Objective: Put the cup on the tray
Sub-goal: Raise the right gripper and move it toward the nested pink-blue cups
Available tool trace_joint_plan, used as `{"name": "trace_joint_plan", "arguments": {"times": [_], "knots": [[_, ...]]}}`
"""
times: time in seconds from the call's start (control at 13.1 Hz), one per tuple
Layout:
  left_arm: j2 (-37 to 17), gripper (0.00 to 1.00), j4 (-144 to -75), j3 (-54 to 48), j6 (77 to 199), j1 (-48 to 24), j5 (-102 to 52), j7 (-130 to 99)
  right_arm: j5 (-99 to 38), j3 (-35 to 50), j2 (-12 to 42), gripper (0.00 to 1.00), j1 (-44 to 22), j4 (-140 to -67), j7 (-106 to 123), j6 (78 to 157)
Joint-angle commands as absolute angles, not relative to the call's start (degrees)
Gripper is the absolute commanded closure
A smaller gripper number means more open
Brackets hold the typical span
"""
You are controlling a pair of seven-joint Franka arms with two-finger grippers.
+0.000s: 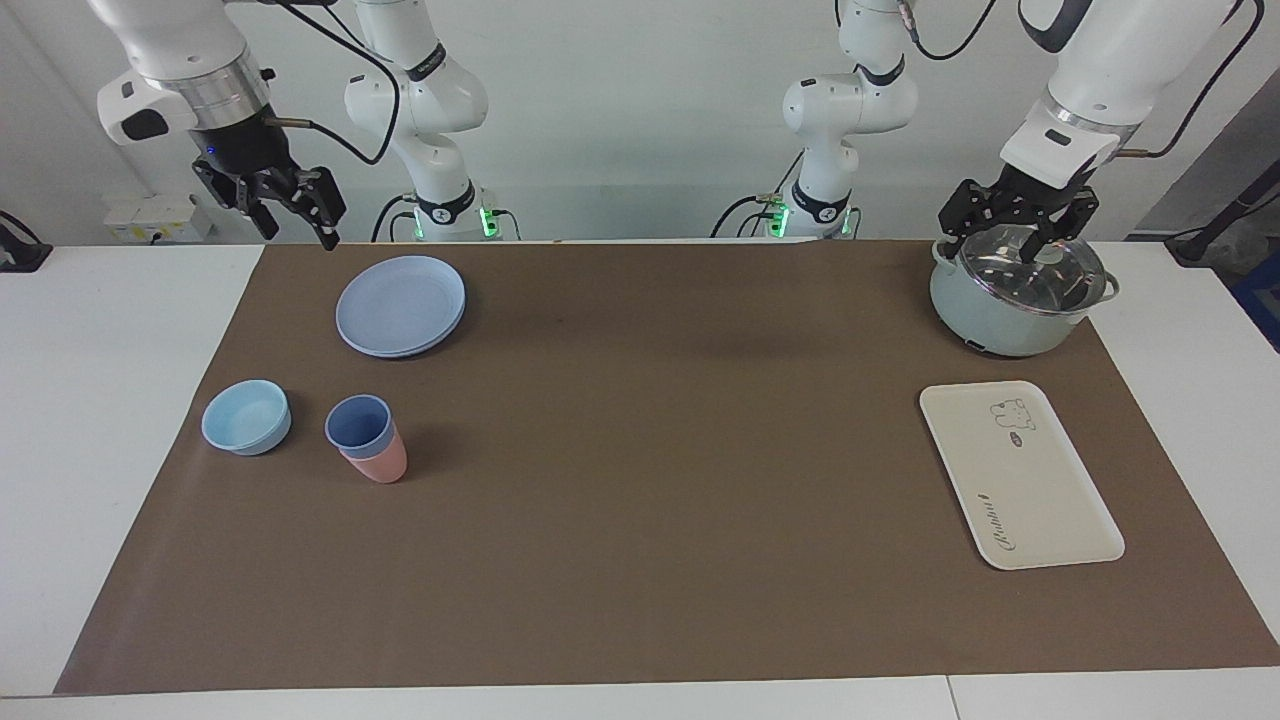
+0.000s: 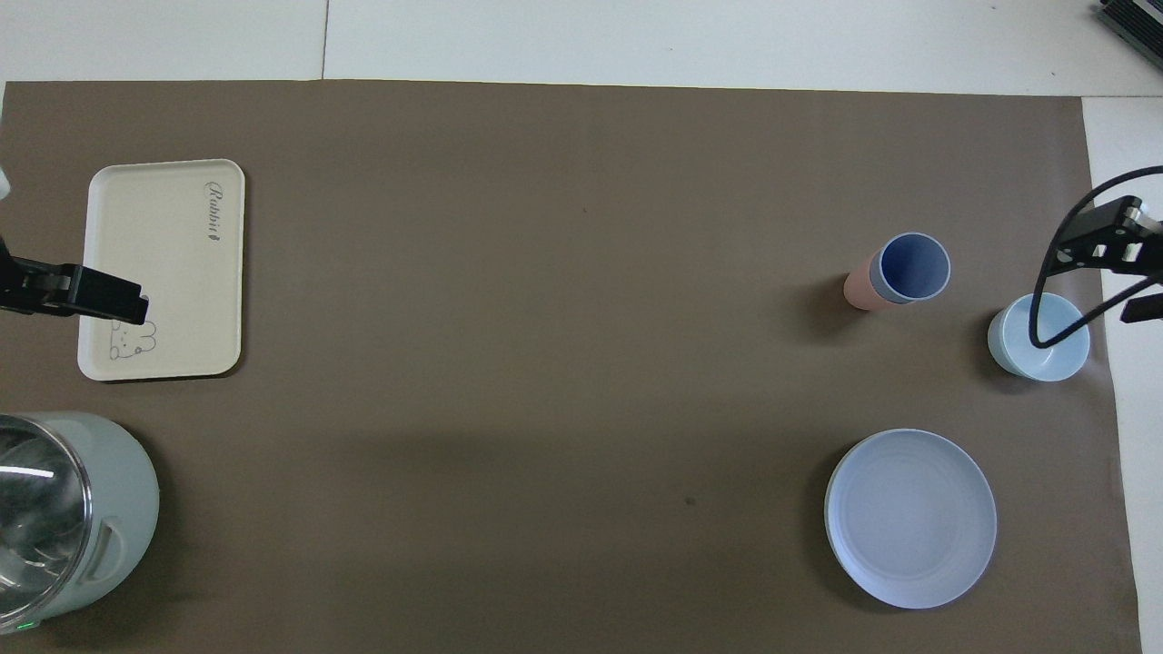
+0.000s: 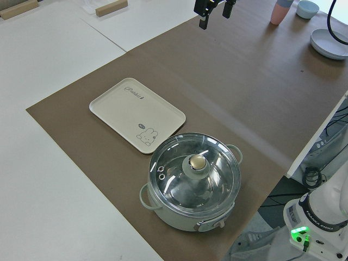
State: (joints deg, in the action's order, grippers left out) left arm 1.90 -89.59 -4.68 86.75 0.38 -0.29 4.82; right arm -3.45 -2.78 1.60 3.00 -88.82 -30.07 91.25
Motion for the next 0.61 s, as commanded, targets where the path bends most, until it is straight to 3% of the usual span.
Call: {"name": "trace_joint_plan", "arguments": {"times": [0.0,0.54], "knots": [[3.43,0.0,-91.14,-4.66,86.57,0.62,0.53,5.54,-7.72,-2.55,7.19,0.1,5.61,-85.44,-39.17,94.21],[3.43,0.0,-91.14,-4.66,86.57,0.62,0.53,5.54,-19.33,-2.55,21.08,0.06,12.3,-81.91,-43.94,100.37]]}}
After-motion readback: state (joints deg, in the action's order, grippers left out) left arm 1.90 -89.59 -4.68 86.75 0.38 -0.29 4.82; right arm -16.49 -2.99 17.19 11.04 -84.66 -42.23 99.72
